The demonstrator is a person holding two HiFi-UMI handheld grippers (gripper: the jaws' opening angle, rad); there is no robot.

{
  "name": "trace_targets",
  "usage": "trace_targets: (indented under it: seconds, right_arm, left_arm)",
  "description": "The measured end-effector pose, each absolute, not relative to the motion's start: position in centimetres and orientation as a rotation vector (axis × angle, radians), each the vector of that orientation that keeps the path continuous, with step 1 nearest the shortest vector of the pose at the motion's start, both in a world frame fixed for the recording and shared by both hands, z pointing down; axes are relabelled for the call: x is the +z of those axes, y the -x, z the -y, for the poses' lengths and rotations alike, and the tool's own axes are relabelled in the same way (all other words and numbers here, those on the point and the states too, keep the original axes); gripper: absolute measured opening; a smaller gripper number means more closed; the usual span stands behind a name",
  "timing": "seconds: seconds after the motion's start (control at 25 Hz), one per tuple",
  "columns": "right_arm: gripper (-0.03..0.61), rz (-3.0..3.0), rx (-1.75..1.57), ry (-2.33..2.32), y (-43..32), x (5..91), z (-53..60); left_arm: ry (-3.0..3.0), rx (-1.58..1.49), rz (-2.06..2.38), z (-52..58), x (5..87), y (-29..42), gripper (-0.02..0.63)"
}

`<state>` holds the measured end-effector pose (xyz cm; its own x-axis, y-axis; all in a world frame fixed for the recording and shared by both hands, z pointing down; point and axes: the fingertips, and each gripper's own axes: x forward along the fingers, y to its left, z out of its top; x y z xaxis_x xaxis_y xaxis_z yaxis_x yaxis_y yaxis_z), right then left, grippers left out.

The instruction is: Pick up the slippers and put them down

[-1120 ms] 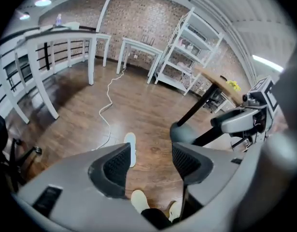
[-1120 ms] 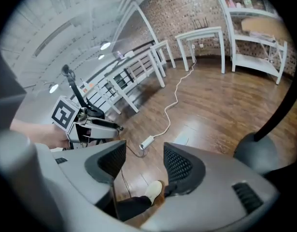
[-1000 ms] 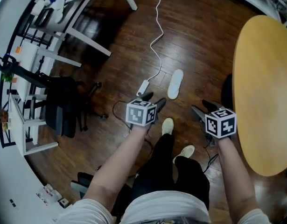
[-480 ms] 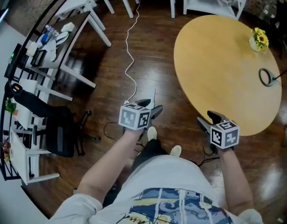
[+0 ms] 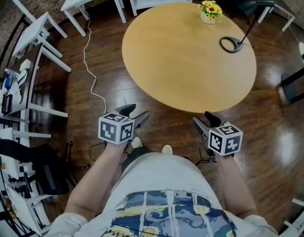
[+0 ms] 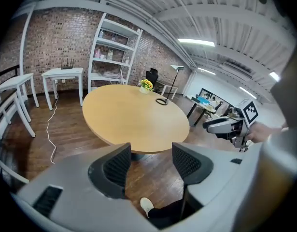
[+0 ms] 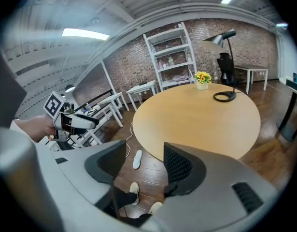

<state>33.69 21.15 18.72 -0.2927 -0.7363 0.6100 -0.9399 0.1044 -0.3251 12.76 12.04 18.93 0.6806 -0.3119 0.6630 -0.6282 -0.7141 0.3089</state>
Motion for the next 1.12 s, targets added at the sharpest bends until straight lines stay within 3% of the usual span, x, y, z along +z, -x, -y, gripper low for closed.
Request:
trace_targets:
  seconds: [0.24,1.12]
  right_arm:
    - [0.265,2.021,0.991,-1.746,-36.5,17.1,-24.6]
    - [0.265,2.022,0.961,-1.758,-37.5,17.5,-25.6]
  left_arm:
    - [-2.372,0.807,0.668,-14.7,18.1,-15.8,0.272]
    - [-2.356,0.819,0.684,-16.6,20.4,-16.7,0.272]
